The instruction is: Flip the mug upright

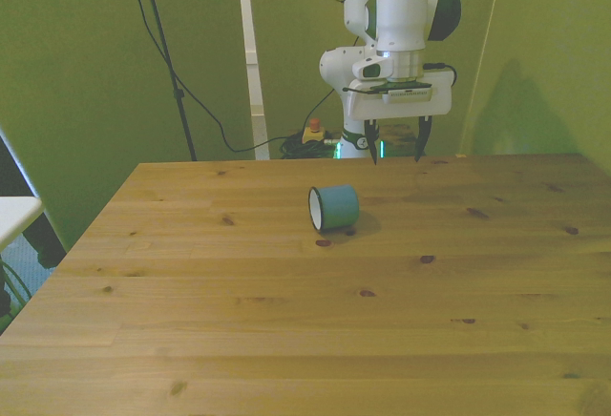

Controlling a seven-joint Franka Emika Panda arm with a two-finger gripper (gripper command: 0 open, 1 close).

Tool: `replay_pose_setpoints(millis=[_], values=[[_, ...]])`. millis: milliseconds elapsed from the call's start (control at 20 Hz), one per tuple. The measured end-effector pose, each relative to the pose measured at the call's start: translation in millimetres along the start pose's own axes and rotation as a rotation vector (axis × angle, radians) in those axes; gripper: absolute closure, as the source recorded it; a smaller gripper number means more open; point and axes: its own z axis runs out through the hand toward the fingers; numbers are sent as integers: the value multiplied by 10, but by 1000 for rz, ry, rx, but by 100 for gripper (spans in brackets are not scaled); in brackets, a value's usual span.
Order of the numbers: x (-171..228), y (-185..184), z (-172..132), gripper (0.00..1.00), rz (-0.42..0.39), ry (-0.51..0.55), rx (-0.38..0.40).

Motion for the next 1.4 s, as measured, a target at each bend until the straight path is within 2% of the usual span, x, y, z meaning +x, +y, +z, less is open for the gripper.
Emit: replay_pose_setpoints(millis=[300,550,750,850,1000,1100,1250,1400], values=[[117,23,-139,0,11,36,-3],[565,331,-567,0,24,123,-28],[976,569,-725,0,36,158,-36],[1142,556,-673,0,46,152,-51],[1210,590,-644,0,-5,156,-69],[1396,700,-574,0,-53,147,-68],[1758,850,-419,0,-104,88,-17],[2003,824,-271,0,-162,2,43]])
